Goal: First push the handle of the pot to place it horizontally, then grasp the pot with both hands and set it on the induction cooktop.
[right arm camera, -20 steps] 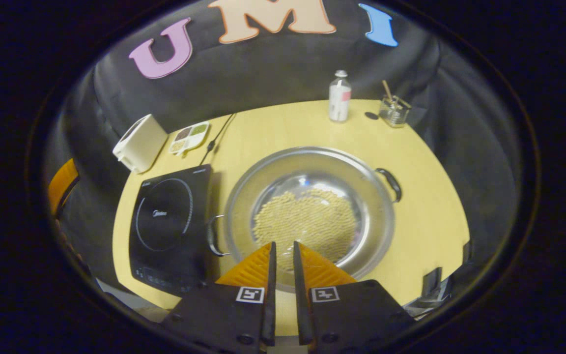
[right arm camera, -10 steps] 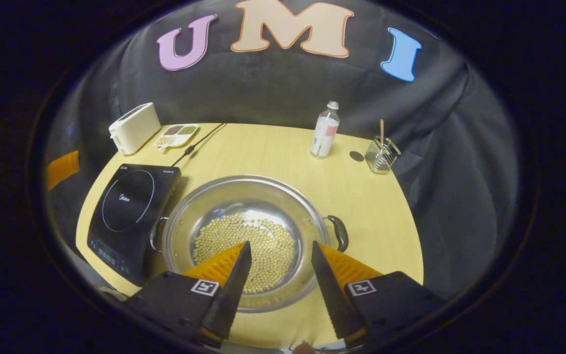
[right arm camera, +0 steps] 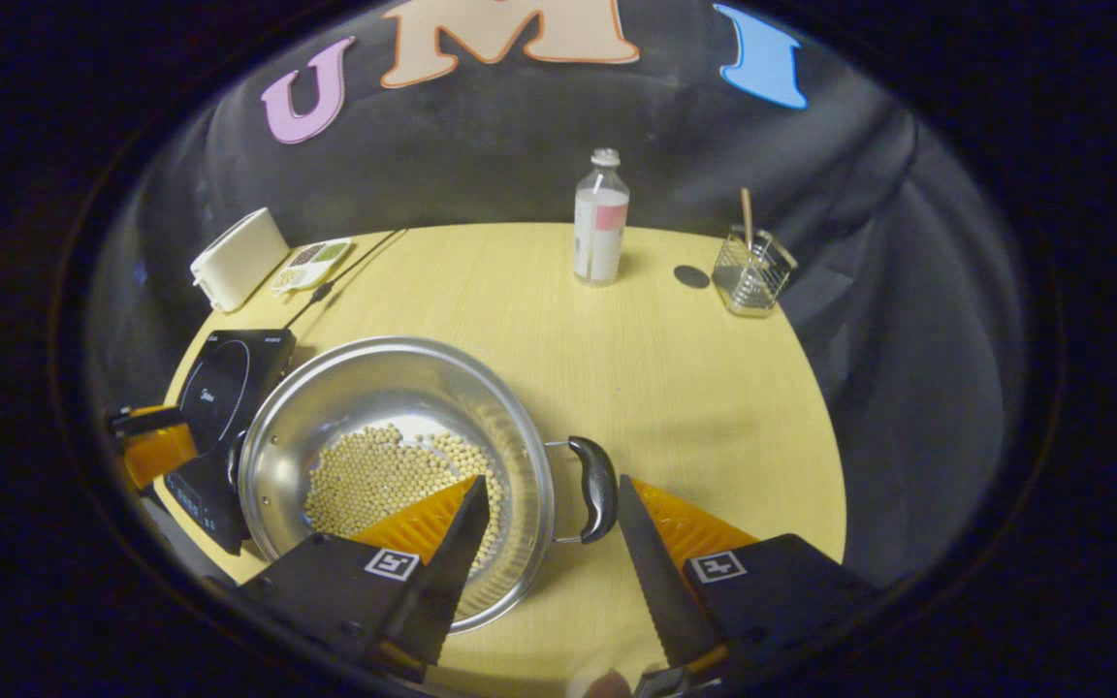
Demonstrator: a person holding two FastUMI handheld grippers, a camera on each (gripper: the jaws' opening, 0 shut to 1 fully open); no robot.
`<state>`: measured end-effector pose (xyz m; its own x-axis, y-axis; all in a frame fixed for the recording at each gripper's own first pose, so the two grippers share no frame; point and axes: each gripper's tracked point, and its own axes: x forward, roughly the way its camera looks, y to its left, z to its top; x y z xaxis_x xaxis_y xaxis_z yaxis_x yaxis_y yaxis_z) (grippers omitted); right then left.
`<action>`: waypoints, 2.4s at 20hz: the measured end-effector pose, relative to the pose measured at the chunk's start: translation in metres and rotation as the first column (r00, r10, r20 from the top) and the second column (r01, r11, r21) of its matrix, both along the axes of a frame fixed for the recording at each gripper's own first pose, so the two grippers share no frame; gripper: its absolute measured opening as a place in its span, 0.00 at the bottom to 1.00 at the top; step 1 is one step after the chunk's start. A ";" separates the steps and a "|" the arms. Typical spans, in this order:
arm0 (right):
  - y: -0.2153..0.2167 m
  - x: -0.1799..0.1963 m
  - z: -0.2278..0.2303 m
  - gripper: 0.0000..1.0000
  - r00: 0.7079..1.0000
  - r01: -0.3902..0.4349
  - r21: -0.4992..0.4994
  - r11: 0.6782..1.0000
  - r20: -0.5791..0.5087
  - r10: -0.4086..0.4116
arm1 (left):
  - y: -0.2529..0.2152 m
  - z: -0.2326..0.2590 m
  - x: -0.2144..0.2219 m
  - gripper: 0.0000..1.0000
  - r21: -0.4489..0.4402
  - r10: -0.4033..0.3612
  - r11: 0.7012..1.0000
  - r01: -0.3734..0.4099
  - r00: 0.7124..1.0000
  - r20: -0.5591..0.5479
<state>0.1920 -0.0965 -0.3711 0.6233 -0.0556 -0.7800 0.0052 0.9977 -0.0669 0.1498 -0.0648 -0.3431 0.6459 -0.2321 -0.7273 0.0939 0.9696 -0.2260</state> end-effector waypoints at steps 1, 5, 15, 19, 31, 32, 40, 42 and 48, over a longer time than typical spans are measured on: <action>-0.004 0.000 -0.005 0.87 1.000 -0.006 0.002 1.000 -0.011 0.006 | -0.002 -0.011 0.000 0.88 0.007 0.004 1.000 -0.004 1.000 -0.016; -0.009 0.000 -0.023 0.87 0.998 -0.024 0.030 0.999 -0.059 0.026 | -0.007 -0.042 0.001 0.88 0.032 0.047 0.998 -0.045 0.995 -0.084; -0.008 0.005 -0.045 0.62 0.990 -0.013 0.123 0.992 -0.136 0.030 | -0.002 -0.086 0.008 0.69 0.017 0.093 0.996 -0.091 0.974 -0.208; -0.004 0.009 -0.052 0.52 0.991 -0.006 0.135 0.991 -0.134 0.024 | -0.002 -0.086 0.010 0.62 0.005 0.085 0.996 -0.086 0.973 -0.216; 0.017 -0.007 -0.021 0.47 0.991 0.016 0.196 0.980 -0.134 0.011 | 0.022 -0.038 -0.002 0.58 0.019 0.113 0.994 -0.112 0.975 -0.191; 0.025 -0.006 -0.015 0.47 0.992 0.015 0.208 0.978 -0.127 0.011 | 0.029 -0.030 -0.001 0.56 0.019 0.123 0.992 -0.121 0.975 -0.184; 0.113 -0.006 0.018 0.41 0.994 -0.012 0.252 0.968 -0.100 0.039 | 0.118 0.007 -0.003 0.58 0.051 0.154 0.988 -0.149 0.981 -0.118; 0.137 -0.004 0.020 0.41 0.995 -0.010 0.237 0.971 -0.097 0.034 | 0.142 0.005 -0.001 0.57 0.033 0.149 0.989 -0.146 0.981 -0.120; 0.214 -0.016 0.018 0.41 0.989 0.077 0.193 0.978 -0.138 -0.050 | 0.219 -0.009 0.015 0.57 -0.004 0.062 0.998 -0.062 0.993 -0.096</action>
